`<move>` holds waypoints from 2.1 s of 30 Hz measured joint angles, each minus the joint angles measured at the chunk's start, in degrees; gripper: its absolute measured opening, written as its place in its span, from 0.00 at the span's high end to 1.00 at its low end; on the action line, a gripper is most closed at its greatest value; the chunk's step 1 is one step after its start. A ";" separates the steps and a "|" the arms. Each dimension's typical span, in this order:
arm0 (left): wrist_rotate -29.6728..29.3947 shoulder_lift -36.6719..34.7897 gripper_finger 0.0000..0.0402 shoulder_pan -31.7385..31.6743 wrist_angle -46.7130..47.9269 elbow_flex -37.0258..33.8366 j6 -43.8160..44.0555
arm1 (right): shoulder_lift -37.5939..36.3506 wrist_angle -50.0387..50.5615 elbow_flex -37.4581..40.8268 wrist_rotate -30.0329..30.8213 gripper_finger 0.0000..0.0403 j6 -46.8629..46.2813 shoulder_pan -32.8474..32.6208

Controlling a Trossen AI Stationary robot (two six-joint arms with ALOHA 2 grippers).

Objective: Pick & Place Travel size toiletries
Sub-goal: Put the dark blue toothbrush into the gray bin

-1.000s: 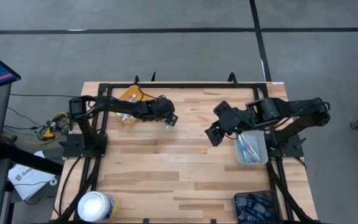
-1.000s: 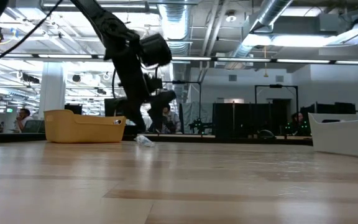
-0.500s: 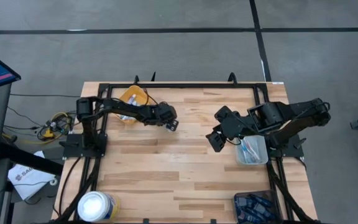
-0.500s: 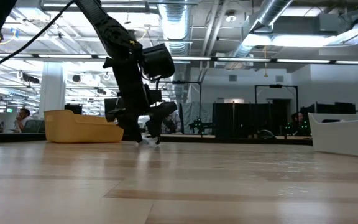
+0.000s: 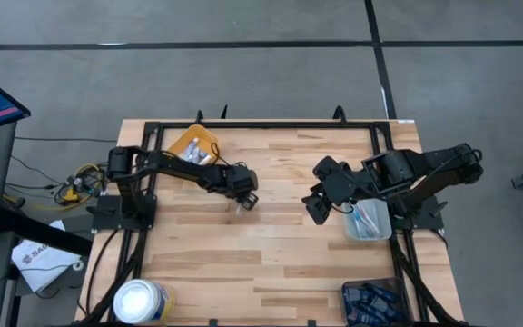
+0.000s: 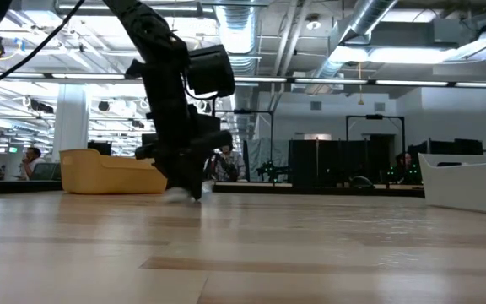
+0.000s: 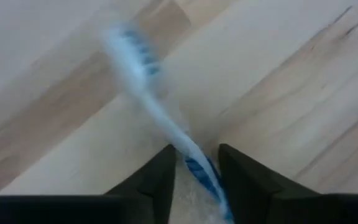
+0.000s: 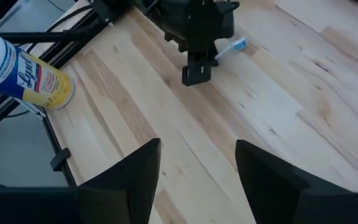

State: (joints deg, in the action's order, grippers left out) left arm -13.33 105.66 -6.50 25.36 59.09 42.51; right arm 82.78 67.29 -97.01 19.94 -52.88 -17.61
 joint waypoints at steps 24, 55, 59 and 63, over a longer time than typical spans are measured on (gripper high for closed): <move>1.26 -33.98 0.95 10.61 -13.38 -0.04 -6.24 | 0.02 -15.79 0.02 6.10 0.44 16.36 5.56; 8.93 -38.00 0.95 12.00 -36.25 -0.06 -12.50 | 5.66 -49.09 0.09 -5.31 0.38 34.90 11.41; 9.04 -37.42 0.95 12.00 -37.02 -0.03 -12.29 | 5.63 -49.68 0.04 -5.31 0.51 34.91 11.41; 9.02 -37.14 0.95 12.00 -37.52 -0.07 -12.18 | 5.64 -49.27 0.00 -5.51 0.74 34.88 11.34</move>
State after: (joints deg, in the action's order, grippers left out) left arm -4.31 68.52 5.50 -12.16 59.02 30.33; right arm 88.42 18.02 -97.01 14.44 -18.00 -6.26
